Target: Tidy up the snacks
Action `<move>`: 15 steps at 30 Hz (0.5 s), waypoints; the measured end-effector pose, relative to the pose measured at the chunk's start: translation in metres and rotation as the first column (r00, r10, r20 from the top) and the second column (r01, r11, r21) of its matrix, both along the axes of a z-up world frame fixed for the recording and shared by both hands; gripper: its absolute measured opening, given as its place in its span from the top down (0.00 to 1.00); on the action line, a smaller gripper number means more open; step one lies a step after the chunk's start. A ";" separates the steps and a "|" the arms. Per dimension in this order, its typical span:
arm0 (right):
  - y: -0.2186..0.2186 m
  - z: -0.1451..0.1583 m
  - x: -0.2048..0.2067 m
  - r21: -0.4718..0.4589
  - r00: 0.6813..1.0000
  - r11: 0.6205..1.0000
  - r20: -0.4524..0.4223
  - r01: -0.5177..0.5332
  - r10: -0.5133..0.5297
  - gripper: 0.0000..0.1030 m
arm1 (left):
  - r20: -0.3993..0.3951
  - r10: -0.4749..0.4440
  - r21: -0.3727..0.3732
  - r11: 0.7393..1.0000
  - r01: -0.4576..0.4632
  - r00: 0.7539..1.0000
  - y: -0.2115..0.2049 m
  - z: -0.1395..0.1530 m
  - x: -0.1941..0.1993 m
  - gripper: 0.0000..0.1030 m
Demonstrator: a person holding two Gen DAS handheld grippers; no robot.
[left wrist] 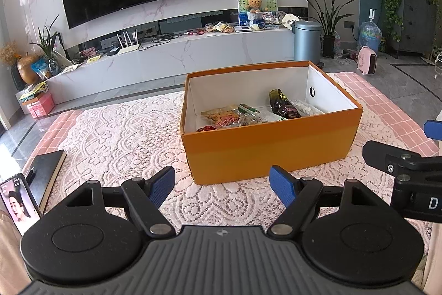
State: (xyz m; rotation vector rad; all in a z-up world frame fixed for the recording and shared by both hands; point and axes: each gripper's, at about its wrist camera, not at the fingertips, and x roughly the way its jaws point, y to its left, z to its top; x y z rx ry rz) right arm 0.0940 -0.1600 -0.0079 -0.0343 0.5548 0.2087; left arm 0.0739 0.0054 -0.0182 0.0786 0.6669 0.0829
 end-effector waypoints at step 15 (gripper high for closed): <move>0.000 -0.001 0.000 -0.005 1.000 1.000 -0.003 -0.004 0.004 0.06 | -0.001 0.012 -0.004 1.000 -0.012 1.000 0.001 0.003 -0.002 0.12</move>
